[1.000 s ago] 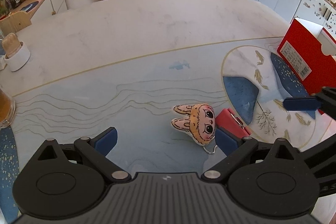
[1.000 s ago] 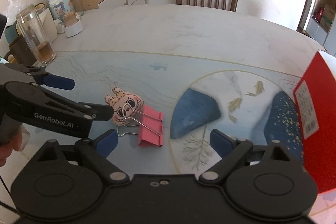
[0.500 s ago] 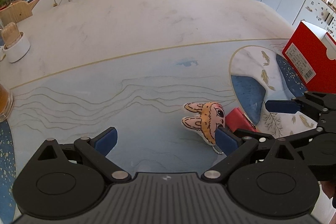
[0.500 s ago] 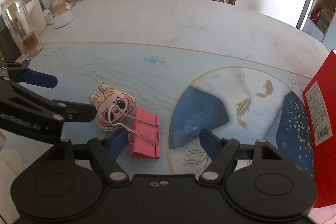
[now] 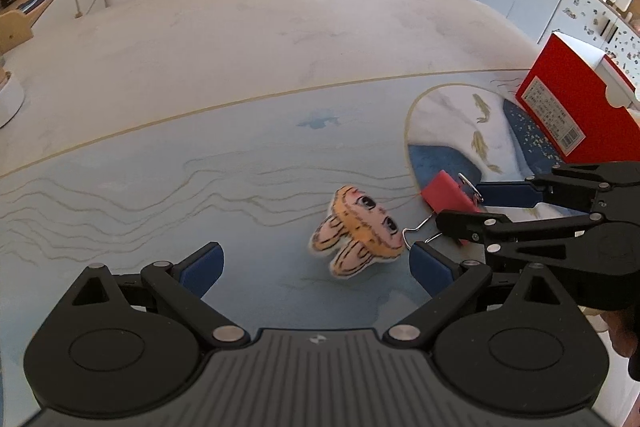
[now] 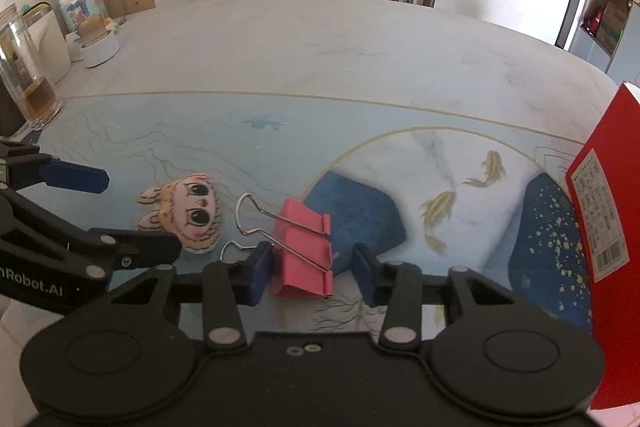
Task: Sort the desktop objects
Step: 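Close the right gripper on the pink binder clip while the left gripper approaches the plush bunny, then close the left gripper on the plush bunny toy, then carry the bunny with the left gripper and the binder clip with the right gripper to the box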
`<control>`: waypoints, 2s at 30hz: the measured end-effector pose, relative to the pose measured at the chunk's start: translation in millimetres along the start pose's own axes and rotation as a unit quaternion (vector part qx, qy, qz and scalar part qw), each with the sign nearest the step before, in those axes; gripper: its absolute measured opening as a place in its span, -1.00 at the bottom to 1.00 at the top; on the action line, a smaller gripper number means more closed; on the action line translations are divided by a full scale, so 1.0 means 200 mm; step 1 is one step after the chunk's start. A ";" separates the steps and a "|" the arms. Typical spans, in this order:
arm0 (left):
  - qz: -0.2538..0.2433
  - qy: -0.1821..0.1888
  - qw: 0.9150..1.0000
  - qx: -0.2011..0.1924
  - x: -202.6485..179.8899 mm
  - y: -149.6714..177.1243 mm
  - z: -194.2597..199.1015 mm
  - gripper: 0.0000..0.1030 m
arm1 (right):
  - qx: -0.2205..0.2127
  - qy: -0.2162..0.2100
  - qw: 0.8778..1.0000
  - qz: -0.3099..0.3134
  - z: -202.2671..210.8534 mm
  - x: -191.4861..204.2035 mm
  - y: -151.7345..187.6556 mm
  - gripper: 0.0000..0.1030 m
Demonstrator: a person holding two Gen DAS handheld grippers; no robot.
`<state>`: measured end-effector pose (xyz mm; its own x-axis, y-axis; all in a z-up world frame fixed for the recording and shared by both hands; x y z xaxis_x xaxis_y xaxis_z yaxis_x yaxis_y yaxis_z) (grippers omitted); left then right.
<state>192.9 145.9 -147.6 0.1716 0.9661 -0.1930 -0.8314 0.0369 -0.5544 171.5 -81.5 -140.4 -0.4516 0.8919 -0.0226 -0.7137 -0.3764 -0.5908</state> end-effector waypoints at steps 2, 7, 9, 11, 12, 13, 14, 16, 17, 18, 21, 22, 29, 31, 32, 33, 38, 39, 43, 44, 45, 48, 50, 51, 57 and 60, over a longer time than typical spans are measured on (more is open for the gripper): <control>-0.005 0.004 1.000 -0.002 -0.02 -0.01 -0.02 0.94 | 0.001 0.003 1.000 -0.002 0.00 -0.03 0.00 -0.21; -0.035 0.000 0.999 -0.002 -0.06 -0.02 -0.07 0.94 | 0.002 0.013 1.000 -0.006 -0.01 -0.06 -0.01 -0.16; -0.054 -0.010 0.998 -0.006 -0.08 -0.01 -0.10 0.94 | 0.001 0.013 1.000 -0.005 -0.02 -0.06 -0.01 -0.14; -0.068 -0.017 0.998 -0.010 -0.09 -0.01 -0.11 0.93 | 0.001 0.016 1.000 -0.007 -0.03 -0.06 -0.02 -0.11; -0.074 -0.019 0.997 -0.010 -0.09 0.00 -0.12 0.93 | 0.000 0.016 1.000 -0.007 -0.03 -0.06 -0.02 -0.08; -0.080 -0.019 0.997 -0.012 -0.10 0.00 -0.12 0.92 | -0.001 0.017 1.000 -0.005 -0.04 -0.06 -0.03 -0.07; -0.085 -0.019 0.996 -0.015 -0.11 0.00 -0.13 0.92 | -0.002 0.018 1.000 -0.001 -0.04 -0.05 -0.03 -0.06; -0.092 -0.014 0.996 -0.016 -0.12 0.00 -0.12 0.91 | -0.003 0.017 1.000 0.000 -0.04 -0.05 -0.03 -0.06; -0.094 -0.013 0.995 -0.018 -0.12 0.00 -0.12 0.85 | -0.003 0.017 1.000 -0.001 -0.04 -0.06 -0.03 -0.06; -0.097 -0.011 0.995 -0.018 -0.13 0.00 -0.13 0.80 | -0.004 0.017 1.000 0.000 -0.04 -0.06 -0.03 -0.06; -0.101 -0.009 0.995 -0.023 -0.14 -0.01 -0.13 0.61 | -0.006 0.016 1.000 0.002 -0.04 -0.05 -0.03 -0.10; -0.102 -0.009 0.994 -0.024 -0.15 -0.01 -0.12 0.52 | -0.006 0.016 1.000 0.003 -0.04 -0.05 -0.03 -0.10; -0.113 -0.004 0.993 -0.029 -0.18 -0.01 -0.11 0.05 | -0.004 0.011 1.000 0.016 -0.03 -0.04 -0.04 -0.36; -0.115 -0.007 0.993 -0.028 -0.19 -0.01 -0.11 0.04 | -0.002 0.012 1.000 0.018 -0.03 -0.03 -0.04 -0.38; -0.116 -0.008 0.993 -0.028 -0.19 -0.01 -0.11 0.03 | -0.001 0.011 1.000 0.016 -0.03 -0.03 -0.04 -0.39; -0.116 -0.008 0.993 -0.028 -0.20 -0.01 -0.10 0.02 | -0.001 0.010 1.000 0.015 -0.03 -0.03 -0.04 -0.39; -0.112 -0.007 0.993 -0.026 -0.21 0.01 -0.09 0.00 | 0.002 0.016 1.000 0.013 -0.02 -0.04 -0.04 -0.40; -0.111 -0.007 0.993 -0.025 -0.21 0.01 -0.09 0.00 | 0.002 0.019 1.000 0.013 -0.02 -0.04 -0.03 -0.40; -0.111 -0.005 0.994 -0.022 -0.23 0.03 -0.07 0.00 | 0.001 0.023 1.000 0.012 0.01 -0.04 -0.02 -0.40; -0.111 -0.004 0.994 -0.023 -0.23 0.03 -0.07 0.00 | 0.000 0.023 1.000 0.011 0.02 -0.04 -0.01 -0.40; -0.109 -0.002 0.994 -0.024 -0.24 0.03 -0.06 0.00 | 0.000 0.023 1.000 0.010 0.03 -0.04 -0.01 -0.40; -0.106 0.004 0.994 -0.027 -0.25 0.02 -0.03 0.00 | -0.004 0.024 1.000 0.007 0.07 -0.05 -0.01 -0.40; -0.106 0.006 0.994 -0.029 -0.26 0.02 -0.01 0.00 | -0.007 0.024 1.000 0.005 0.10 -0.05 -0.01 -0.40; -0.107 0.007 0.994 -0.030 -0.26 0.02 0.00 0.00 | -0.008 0.025 1.000 0.003 0.11 -0.05 -0.01 -0.40; -0.106 0.015 0.993 -0.038 -0.30 0.00 0.08 0.00 | -0.014 0.027 0.999 -0.009 0.21 -0.07 0.01 -0.40; -0.108 0.024 0.993 -0.041 -0.32 0.00 0.13 0.00 | -0.015 0.029 0.999 -0.018 0.26 -0.09 0.02 -0.40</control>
<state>168.6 90.0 -113.7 0.3686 0.9242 -0.0995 -0.7264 0.2196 -0.6512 147.7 -111.9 -100.4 -0.3936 0.9180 -0.0483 -0.7113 -0.3374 -0.6166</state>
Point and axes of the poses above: each gripper's, at about its wrist camera, not at the fingertips, and z roughly against the way its jaws point, x to its left, y to its underside, the point moved 5 cm from there along -z, roughly the way its jaws point, and after that the axes turned 5 degrees about y, right-handed, at the moved point
